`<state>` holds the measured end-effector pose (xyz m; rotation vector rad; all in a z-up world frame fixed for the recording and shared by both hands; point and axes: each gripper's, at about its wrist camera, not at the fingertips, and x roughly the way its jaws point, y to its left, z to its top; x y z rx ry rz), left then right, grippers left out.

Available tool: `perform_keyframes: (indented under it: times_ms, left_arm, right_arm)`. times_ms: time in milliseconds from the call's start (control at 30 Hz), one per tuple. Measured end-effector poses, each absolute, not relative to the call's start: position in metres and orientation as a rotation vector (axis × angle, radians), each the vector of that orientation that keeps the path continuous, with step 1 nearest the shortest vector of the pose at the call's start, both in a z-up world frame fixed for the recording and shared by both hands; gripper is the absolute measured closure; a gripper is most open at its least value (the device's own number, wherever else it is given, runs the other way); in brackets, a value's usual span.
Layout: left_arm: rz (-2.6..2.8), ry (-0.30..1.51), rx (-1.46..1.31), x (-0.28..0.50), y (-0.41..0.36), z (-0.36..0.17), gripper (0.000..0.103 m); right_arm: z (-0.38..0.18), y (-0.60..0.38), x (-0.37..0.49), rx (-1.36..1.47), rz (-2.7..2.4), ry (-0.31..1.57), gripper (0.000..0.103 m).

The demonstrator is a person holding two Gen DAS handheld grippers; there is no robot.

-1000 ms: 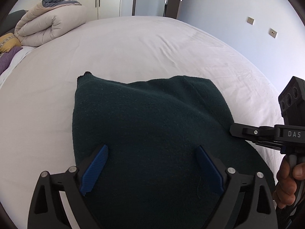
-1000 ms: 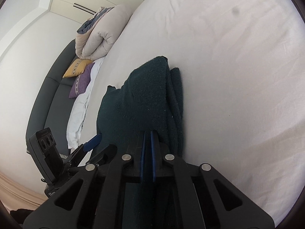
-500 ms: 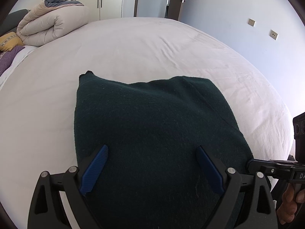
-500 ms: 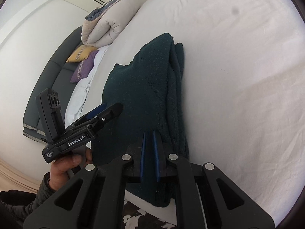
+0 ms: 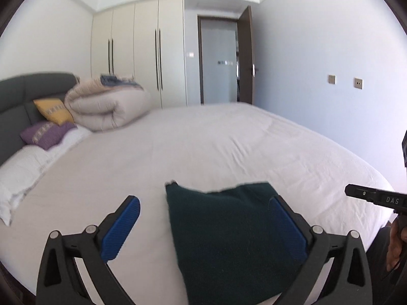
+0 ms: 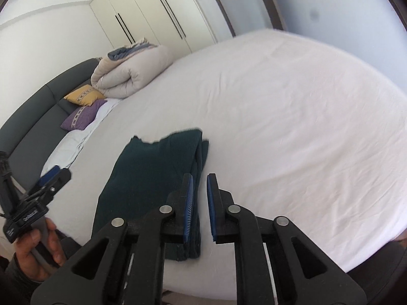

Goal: Fold small clothes

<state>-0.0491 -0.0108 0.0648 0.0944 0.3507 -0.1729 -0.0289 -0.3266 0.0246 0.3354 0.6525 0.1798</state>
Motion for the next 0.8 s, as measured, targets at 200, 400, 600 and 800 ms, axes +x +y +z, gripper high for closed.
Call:
perform_keyframes:
  times_ms: [200, 400, 600, 800]
  left_arm:
    - [-0.013, 0.116, 0.125, -0.090, -0.004, 0.122, 0.000]
    - [0.035, 0.340, 0.166, -0.076, -0.004, 0.114, 0.000]
    - [0.044, 0.592, 0.081, -0.052, 0.004, 0.069, 0.000]
    - [0.047, 0.748, 0.014, -0.041, 0.008, 0.032, 0.000]
  right_arm:
    - [0.103, -0.319, -0.093, 0.283, 0.058, 0.177, 0.000]
    - [0.136, -0.298, -0.107, 0.127, 0.018, 0.110, 0.000]
    - [0.122, -0.283, -0.087, 0.124, 0.065, 0.298, 0.000]
    - [0.070, -0.262, -0.059, 0.100, 0.010, 0.554, 0.000]
